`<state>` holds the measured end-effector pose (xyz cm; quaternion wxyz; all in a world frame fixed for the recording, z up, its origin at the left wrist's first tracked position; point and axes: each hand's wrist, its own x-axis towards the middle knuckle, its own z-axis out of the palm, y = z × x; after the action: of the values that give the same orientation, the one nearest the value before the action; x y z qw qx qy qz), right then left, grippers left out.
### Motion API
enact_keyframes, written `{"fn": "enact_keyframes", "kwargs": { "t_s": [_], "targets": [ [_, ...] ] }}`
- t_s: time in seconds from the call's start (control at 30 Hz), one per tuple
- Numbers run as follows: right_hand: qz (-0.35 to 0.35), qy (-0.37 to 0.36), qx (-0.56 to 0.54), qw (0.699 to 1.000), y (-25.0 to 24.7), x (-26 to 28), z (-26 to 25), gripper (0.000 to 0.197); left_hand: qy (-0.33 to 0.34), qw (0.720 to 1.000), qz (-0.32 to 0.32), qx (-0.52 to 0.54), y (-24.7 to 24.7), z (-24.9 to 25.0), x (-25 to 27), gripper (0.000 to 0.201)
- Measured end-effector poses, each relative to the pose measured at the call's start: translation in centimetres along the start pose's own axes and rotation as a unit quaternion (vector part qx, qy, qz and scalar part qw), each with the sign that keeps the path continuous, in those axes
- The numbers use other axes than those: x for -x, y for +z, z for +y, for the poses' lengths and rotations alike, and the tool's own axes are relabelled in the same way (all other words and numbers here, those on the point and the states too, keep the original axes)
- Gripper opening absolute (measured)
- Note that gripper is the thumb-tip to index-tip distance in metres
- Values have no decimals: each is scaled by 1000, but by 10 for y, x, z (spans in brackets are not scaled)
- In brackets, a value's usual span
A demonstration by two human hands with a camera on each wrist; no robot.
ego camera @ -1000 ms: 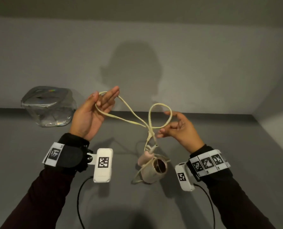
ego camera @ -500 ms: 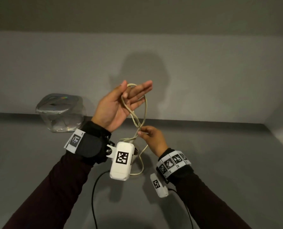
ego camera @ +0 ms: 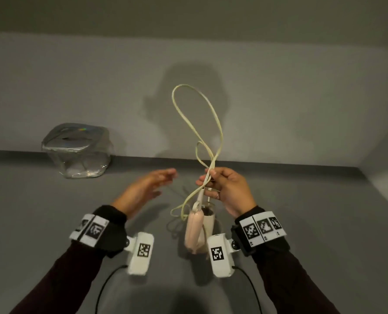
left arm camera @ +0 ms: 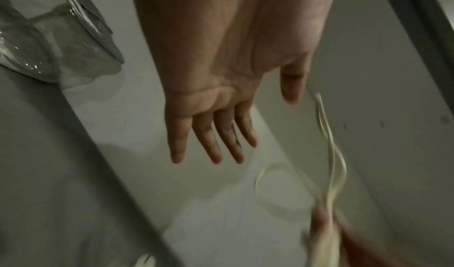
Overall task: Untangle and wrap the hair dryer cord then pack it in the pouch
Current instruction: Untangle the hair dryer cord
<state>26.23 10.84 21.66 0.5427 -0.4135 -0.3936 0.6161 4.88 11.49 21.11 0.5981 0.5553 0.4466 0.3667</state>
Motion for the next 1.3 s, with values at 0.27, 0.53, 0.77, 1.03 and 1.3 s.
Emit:
{"fn": "enact_keyframes", "kwargs": {
  "t_s": [0.27,0.53,0.77,1.03,1.3],
  "targets": [
    [7,-36,-12,999,-11,2,-16,16,103,979,92,-151,54,-33,6,14],
    [31,-15,-90,995,7,2,-20,15,33,999,-17,-20,82,-27,17,22],
    [2,5,-92,996,5,10,-17,17,27,935,63,-348,70,-53,-7,21],
    [34,-11,8,999,-13,18,-8,21,4,958,171,-229,46,-38,-28,27],
    [119,-111,524,836,-83,22,13,17,59,964,228,-125,-10,4,-36,32]
  ]
}}
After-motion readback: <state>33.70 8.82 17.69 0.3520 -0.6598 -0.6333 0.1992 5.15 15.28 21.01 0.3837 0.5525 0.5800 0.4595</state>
